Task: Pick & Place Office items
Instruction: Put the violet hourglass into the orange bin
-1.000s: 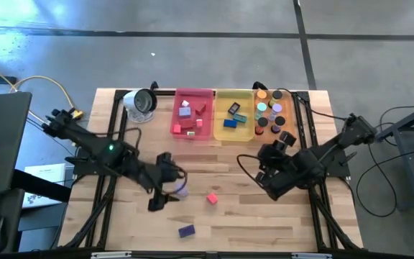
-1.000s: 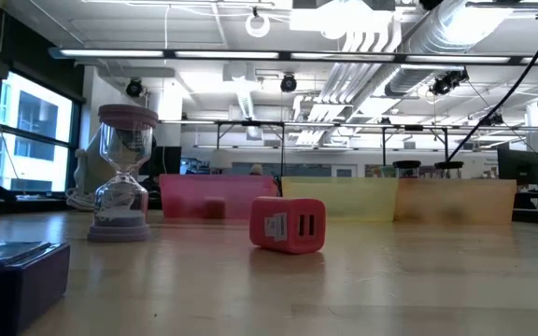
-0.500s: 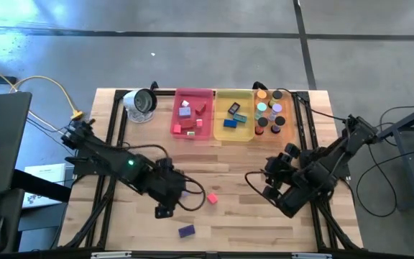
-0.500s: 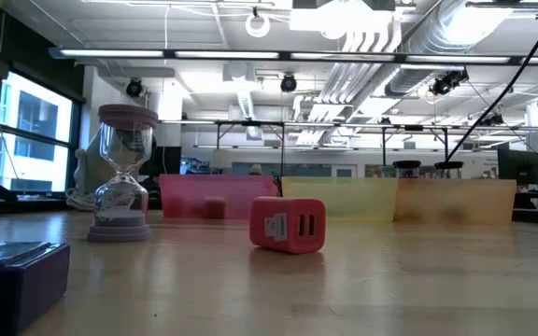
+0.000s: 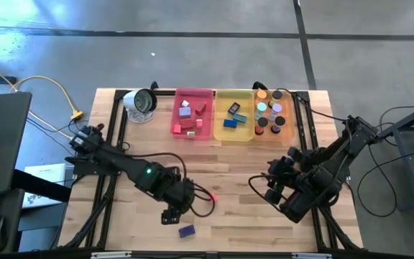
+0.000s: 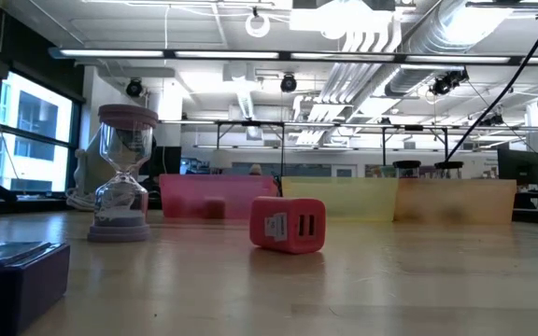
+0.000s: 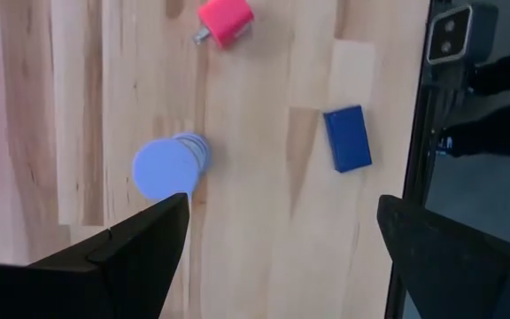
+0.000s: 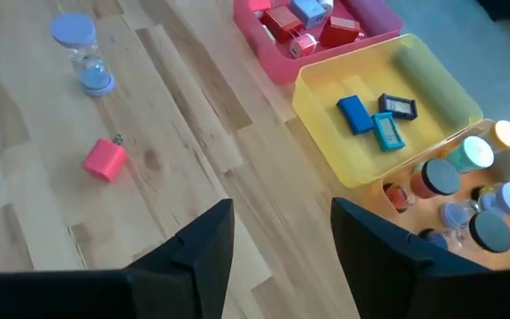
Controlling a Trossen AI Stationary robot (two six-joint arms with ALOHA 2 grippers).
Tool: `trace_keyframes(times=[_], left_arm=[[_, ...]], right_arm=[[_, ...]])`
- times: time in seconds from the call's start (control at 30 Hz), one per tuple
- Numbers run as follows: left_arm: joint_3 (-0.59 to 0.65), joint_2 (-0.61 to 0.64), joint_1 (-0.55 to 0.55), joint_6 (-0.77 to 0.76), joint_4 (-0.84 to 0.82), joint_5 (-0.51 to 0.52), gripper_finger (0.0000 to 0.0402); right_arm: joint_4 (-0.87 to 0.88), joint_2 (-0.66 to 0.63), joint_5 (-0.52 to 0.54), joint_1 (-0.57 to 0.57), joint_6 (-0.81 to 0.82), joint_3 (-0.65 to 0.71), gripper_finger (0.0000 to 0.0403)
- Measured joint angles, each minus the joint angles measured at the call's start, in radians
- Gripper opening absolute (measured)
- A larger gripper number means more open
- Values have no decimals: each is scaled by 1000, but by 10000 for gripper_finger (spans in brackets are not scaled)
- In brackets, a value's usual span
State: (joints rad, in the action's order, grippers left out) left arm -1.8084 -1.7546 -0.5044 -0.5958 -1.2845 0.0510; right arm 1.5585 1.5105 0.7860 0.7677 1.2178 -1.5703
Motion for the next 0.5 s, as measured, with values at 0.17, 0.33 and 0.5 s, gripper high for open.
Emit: trace_keyframes(times=[0.17, 0.33, 0.5], left_arm=[[0, 0, 18, -10, 13, -1, 357], [0, 0, 19, -2, 10, -1, 357], [0, 0, 27, 39, -89, 6, 357]], right_arm=[[-3, 0, 25, -2, 50, 0, 178], [-3, 0, 100, -9, 130, 0, 178], [-17, 0, 80, -22, 173, 0, 178]])
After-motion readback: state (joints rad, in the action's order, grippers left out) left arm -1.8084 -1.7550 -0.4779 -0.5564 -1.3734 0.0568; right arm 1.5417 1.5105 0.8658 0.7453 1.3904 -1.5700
